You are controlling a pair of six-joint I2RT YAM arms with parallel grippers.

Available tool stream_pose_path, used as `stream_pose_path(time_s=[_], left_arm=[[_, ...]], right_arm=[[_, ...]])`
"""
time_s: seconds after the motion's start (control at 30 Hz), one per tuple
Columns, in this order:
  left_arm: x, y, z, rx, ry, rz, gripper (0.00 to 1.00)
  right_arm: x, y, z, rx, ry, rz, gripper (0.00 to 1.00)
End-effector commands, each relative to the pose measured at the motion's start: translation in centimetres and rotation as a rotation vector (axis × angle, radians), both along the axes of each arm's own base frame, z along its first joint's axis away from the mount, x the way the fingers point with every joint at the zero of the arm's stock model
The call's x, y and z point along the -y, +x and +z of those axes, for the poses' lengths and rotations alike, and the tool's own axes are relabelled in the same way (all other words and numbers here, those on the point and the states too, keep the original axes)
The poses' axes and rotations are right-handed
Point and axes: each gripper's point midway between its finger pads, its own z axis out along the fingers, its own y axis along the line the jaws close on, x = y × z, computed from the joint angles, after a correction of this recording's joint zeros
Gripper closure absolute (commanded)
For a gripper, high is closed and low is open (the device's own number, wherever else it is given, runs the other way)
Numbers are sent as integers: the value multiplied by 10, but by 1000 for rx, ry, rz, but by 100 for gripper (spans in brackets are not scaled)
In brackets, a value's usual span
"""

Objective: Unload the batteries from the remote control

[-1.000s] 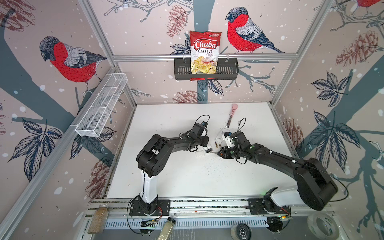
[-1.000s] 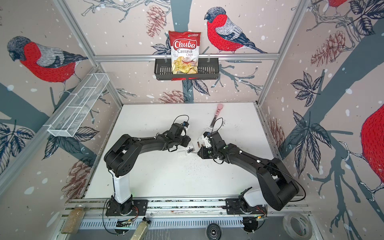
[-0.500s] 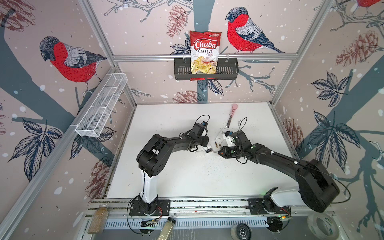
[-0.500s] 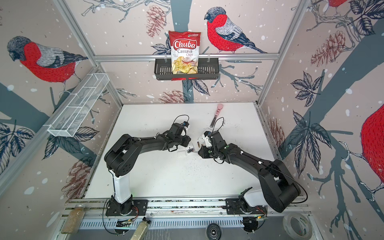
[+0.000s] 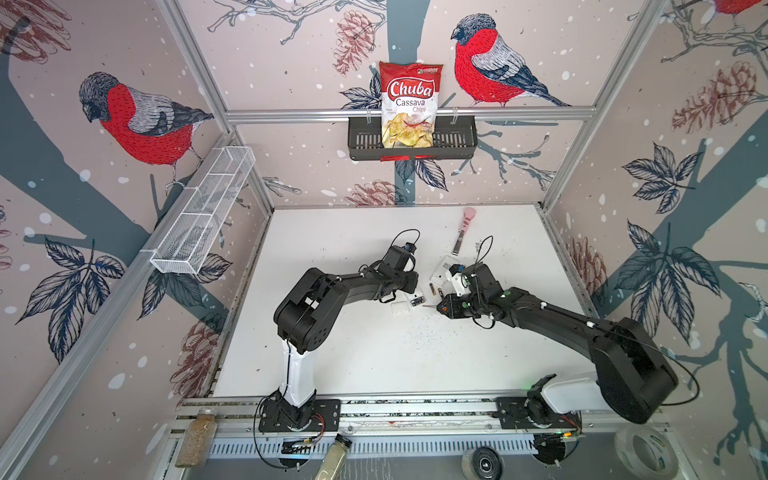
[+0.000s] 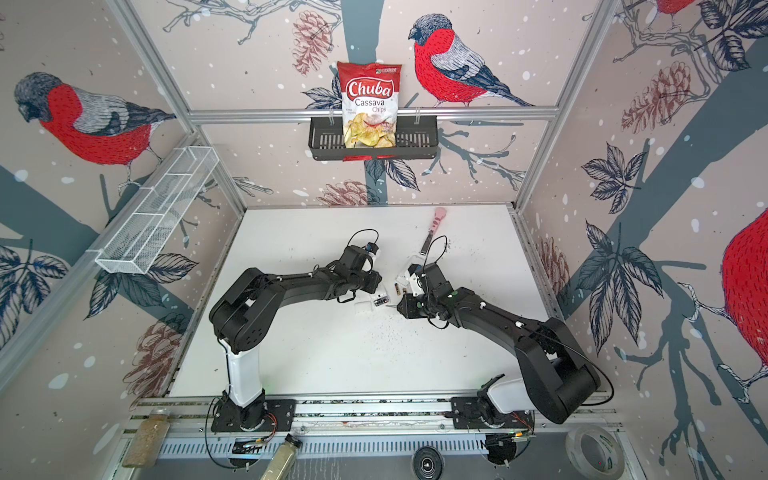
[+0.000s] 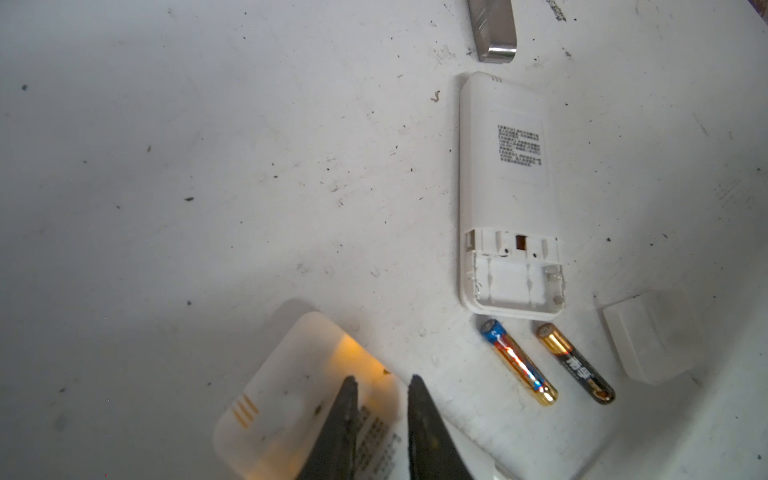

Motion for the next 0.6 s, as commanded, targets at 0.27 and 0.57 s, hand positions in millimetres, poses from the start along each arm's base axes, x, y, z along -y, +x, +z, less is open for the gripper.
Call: stream_pose_path(time_s=[0.27,0.57], left_arm=[[-13,-25,-26,-122,67,-10,77],[-12,-25,-26,-125,62,-11,78]], right_arm=[[-4,8,19,77,51,-13,100],[-4,7,11,57,40,-8,100]])
